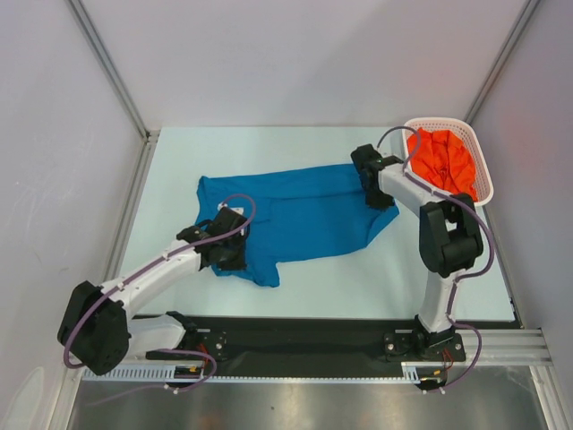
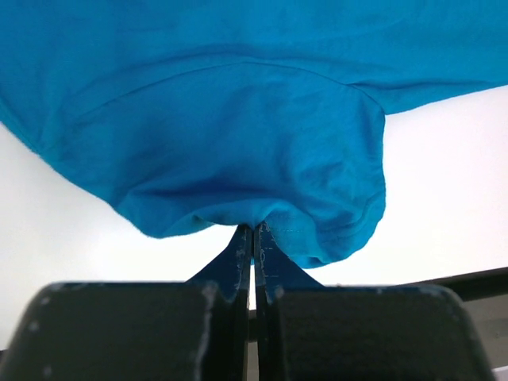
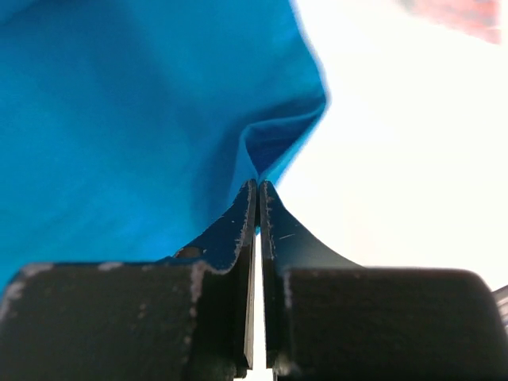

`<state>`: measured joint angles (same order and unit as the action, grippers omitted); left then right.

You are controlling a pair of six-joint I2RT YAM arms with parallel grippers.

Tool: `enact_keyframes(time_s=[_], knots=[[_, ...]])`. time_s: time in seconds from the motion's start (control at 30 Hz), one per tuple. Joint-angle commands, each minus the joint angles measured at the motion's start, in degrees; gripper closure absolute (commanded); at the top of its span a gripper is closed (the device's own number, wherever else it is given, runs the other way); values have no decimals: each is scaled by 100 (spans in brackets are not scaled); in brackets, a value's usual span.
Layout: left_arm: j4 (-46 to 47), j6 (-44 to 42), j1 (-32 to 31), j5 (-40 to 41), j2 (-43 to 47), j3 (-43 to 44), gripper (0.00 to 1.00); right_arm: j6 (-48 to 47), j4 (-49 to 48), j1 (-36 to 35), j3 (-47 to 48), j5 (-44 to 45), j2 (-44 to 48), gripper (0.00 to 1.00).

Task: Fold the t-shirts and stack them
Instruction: Fold the tshirt

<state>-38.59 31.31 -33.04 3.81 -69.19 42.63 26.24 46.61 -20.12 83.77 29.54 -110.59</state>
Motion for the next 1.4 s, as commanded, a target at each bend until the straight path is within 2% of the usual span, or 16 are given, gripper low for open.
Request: enact_keyframes(time_s=[0.0,0.17,0.47,1.0,1.37], knots=[[-122,-213,244,-82,362,280,100,-119,94,280,-18,-27,529,100],[-166,-546,535,-48,117,902,100,-444,-91,658,174,-352,442,100],[-334,-784,992,137,-990,2073,100,-769,-231,1054,842,-572,-314,100],[-255,-793,1906,269,-1949,3067,100,-813,331,1098,2161,-924,-1369,100],[0,-863,2029,216,-2283,3462,100,-954,349,1247,2205,-827,-1474,100]])
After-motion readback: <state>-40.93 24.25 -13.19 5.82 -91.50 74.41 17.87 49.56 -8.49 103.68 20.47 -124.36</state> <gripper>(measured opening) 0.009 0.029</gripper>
